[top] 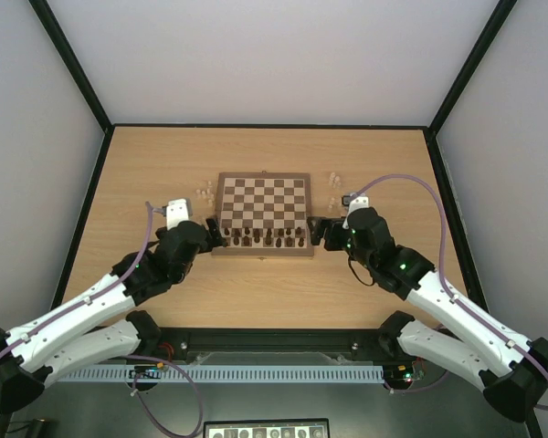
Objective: Set up the chess pieces on the board
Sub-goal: Reset both arms
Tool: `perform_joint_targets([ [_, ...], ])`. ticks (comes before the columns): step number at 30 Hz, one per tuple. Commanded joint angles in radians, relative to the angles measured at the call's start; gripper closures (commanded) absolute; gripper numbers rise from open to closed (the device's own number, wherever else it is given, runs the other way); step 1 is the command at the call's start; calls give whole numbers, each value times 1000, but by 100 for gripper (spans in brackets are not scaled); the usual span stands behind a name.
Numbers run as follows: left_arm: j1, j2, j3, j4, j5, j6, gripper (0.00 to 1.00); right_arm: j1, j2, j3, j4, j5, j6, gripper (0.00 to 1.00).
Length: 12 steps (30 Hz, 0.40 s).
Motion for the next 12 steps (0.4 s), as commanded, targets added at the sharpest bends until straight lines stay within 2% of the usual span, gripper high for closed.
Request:
perform_joint_targets([
  [1,20,-83,-36,44,-204,58,1,-4,-38,-69,-10,250,2,2],
  [6,116,-125,-61,108,-152,110,0,-4,-11,-74,6,302,-3,1],
  [12,154,-162,-80,137,-110,134,1,-4,-51,-83,12,269,-8,1],
])
